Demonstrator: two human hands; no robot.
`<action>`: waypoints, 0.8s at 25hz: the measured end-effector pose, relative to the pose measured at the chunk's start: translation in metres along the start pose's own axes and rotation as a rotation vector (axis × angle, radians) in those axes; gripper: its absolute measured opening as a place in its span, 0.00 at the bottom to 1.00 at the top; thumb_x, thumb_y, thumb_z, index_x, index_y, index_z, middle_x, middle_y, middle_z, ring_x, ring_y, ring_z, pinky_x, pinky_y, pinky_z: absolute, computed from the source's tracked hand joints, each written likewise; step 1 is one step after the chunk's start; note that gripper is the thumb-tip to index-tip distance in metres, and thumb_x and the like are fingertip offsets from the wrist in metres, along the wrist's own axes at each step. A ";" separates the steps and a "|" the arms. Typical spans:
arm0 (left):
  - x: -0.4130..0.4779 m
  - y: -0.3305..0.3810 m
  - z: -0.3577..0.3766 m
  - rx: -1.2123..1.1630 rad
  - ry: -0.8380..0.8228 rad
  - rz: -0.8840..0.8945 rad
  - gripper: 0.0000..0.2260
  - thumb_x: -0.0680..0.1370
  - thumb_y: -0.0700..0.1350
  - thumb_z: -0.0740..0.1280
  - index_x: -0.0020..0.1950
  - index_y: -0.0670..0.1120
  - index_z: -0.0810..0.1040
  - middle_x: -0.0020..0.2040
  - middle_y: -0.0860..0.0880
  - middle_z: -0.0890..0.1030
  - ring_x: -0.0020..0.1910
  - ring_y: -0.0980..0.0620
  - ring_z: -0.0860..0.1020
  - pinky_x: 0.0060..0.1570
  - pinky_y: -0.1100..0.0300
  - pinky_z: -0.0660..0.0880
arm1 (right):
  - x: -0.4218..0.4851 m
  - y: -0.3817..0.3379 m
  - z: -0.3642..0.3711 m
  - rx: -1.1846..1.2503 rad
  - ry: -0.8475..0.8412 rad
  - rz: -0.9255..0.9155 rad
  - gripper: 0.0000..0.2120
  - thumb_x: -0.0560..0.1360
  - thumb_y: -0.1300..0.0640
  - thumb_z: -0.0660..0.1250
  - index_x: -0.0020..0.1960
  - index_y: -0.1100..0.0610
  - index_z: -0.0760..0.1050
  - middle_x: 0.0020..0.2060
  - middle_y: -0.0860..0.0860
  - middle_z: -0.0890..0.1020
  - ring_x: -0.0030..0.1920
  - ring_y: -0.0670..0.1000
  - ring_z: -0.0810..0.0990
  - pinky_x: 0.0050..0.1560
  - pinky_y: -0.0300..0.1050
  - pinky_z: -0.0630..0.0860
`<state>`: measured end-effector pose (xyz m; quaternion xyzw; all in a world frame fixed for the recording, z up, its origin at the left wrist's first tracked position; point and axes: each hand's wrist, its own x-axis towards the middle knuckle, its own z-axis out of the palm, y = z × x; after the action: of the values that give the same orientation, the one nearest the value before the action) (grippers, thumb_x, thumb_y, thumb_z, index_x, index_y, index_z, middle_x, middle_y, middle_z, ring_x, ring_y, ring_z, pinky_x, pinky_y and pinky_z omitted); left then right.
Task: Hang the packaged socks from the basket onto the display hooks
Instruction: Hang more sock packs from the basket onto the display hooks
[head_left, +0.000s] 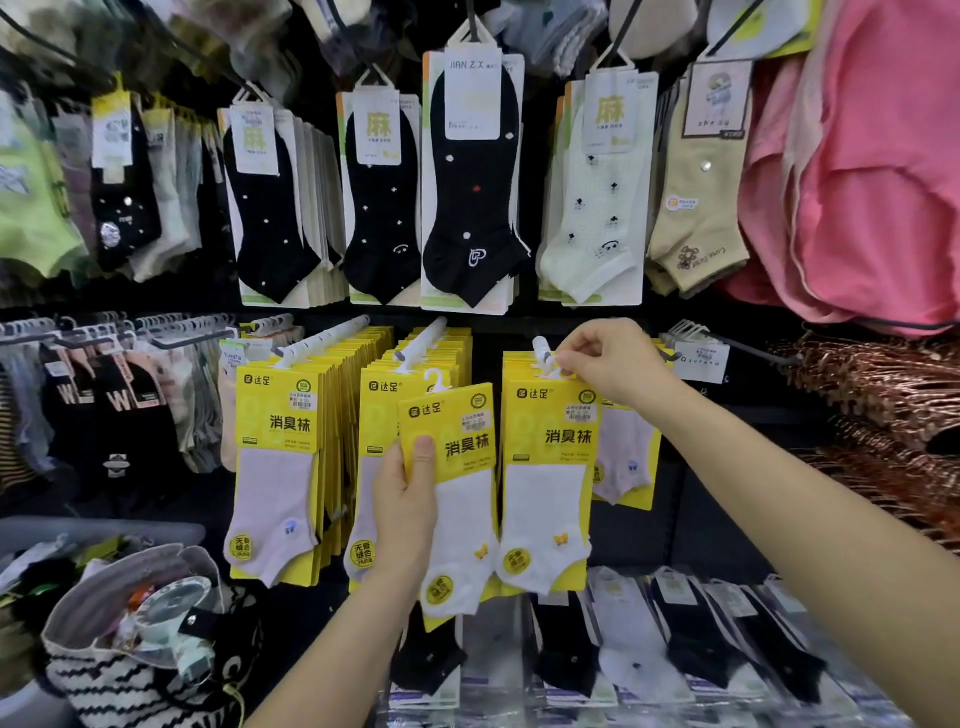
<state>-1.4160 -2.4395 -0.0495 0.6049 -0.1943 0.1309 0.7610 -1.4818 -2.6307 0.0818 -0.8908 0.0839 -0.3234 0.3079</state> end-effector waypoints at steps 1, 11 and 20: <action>0.001 -0.001 -0.006 0.014 0.017 0.006 0.11 0.80 0.49 0.60 0.40 0.48 0.71 0.38 0.49 0.73 0.37 0.54 0.70 0.38 0.57 0.68 | 0.004 -0.001 0.001 -0.007 0.019 -0.004 0.09 0.74 0.58 0.68 0.36 0.49 0.76 0.32 0.43 0.80 0.37 0.43 0.78 0.36 0.37 0.71; -0.002 0.004 -0.012 0.048 -0.097 0.017 0.12 0.79 0.47 0.62 0.46 0.38 0.74 0.38 0.48 0.76 0.38 0.56 0.72 0.40 0.56 0.70 | 0.022 0.003 0.010 -0.004 0.006 0.097 0.08 0.72 0.60 0.68 0.35 0.52 0.77 0.30 0.45 0.80 0.38 0.46 0.79 0.37 0.40 0.73; -0.015 0.010 0.038 -0.021 -0.195 -0.006 0.05 0.78 0.46 0.64 0.45 0.47 0.77 0.41 0.48 0.81 0.40 0.54 0.78 0.40 0.57 0.75 | -0.029 0.011 0.006 0.057 -0.019 -0.106 0.08 0.71 0.49 0.70 0.34 0.46 0.76 0.29 0.41 0.78 0.30 0.36 0.74 0.32 0.28 0.68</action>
<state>-1.4387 -2.4737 -0.0398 0.6074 -0.2672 0.0671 0.7451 -1.5002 -2.6262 0.0564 -0.8879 0.0244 -0.3329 0.3164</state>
